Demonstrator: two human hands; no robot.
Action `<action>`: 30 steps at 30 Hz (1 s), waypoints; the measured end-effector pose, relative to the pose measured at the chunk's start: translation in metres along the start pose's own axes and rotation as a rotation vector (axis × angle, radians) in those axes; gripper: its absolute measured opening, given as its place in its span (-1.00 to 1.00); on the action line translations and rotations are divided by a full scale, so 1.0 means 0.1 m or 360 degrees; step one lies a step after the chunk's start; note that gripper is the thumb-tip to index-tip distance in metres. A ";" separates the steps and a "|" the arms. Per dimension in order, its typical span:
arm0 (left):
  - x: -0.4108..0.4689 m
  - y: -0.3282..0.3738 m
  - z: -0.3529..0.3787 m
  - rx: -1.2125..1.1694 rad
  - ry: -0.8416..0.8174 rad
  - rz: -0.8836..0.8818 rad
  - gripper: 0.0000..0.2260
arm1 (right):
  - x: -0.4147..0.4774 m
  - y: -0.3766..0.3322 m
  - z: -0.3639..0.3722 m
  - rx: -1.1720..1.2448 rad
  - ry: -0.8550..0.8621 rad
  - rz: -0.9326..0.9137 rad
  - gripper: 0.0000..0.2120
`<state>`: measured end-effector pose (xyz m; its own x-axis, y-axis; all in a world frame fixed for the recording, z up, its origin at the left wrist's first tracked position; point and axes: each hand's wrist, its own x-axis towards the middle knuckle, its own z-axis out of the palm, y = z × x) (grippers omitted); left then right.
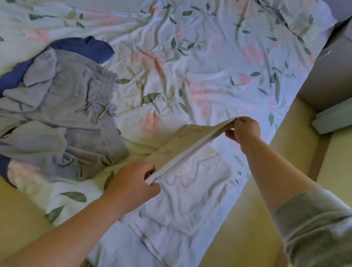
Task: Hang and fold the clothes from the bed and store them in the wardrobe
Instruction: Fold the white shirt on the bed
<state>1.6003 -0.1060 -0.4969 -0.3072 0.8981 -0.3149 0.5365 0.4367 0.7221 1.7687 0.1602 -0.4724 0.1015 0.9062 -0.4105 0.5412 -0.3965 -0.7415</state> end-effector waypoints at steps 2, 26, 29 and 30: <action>-0.11 0.06 0.21 0.0022 0.0001 0.0028 -0.81 | 0.03 0.17 -0.12 0.0026 -0.0043 0.0029 -0.82; -0.48 -0.11 2.50 0.0386 -0.0093 -0.0208 -0.83 | 0.58 2.30 -0.57 0.0350 -0.0098 -0.0046 -0.70; -0.54 -0.09 2.51 0.0533 -0.0157 -0.0291 -0.69 | 0.55 2.45 -0.59 0.0036 -0.0195 -0.0072 -0.73; -0.54 -0.09 2.53 0.0589 -0.0166 -0.0305 -0.64 | 0.56 2.51 -0.59 -0.0090 -0.0180 -0.0045 -0.69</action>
<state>1.8110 -0.1448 -0.6427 -0.3579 0.7911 -0.4960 0.7292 0.5686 0.3808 1.9595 0.1205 -0.6503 -0.0074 0.8931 -0.4497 0.5892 -0.3595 -0.7236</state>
